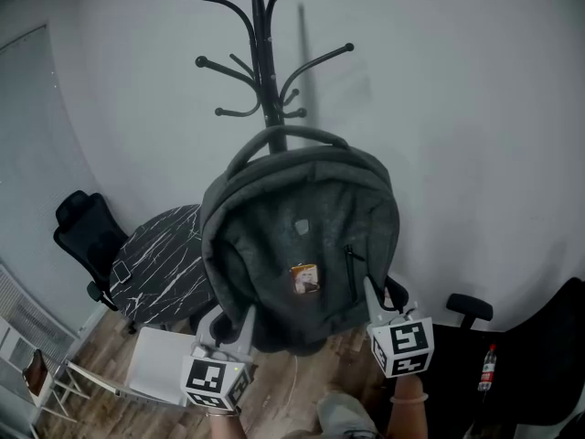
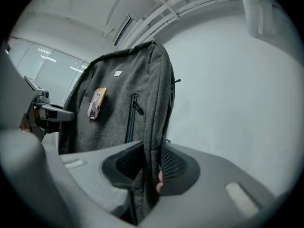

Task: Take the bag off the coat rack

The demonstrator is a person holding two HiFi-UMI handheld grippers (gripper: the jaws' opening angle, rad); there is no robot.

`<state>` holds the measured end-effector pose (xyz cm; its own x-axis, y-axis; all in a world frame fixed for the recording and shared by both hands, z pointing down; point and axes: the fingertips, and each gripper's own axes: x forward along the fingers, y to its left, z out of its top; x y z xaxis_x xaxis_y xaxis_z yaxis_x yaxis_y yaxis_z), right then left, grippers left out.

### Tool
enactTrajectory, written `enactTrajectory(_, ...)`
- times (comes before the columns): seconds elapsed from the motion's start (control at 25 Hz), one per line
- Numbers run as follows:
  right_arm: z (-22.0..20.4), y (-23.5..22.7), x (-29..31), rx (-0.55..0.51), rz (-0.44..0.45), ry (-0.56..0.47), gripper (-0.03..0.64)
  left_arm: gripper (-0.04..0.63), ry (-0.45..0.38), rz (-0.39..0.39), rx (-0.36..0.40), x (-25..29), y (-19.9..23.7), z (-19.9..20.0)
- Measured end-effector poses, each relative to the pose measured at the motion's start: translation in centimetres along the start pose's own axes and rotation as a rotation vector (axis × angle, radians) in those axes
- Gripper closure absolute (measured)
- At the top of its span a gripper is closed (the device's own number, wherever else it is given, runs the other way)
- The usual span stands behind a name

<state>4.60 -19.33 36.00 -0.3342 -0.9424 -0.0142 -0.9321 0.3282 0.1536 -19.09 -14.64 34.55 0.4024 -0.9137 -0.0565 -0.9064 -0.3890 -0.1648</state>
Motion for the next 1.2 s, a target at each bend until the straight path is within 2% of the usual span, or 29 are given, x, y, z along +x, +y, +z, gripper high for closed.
enactTrajectory(0.48, 1.3, 1.5, -4.7, -0.011, -0.03, -0.01, 0.528, 0.5, -0.032, -0.019, 0.009, -4.1, -1.4, 1.7)
enactTrajectory(1.0, 1.5, 0.3, -6.6, -0.027, -0.023, -0.009, 0.528, 0.5, -0.043, -0.013, -0.006, -4.5, -3.4, 1.7)
enactTrajectory(1.2, 1.0, -1.0, -9.2, -0.02, -0.008, -0.017, 0.528, 0.5, -0.04, 0.009, 0.001, -5.7, -6.4, 2.4)
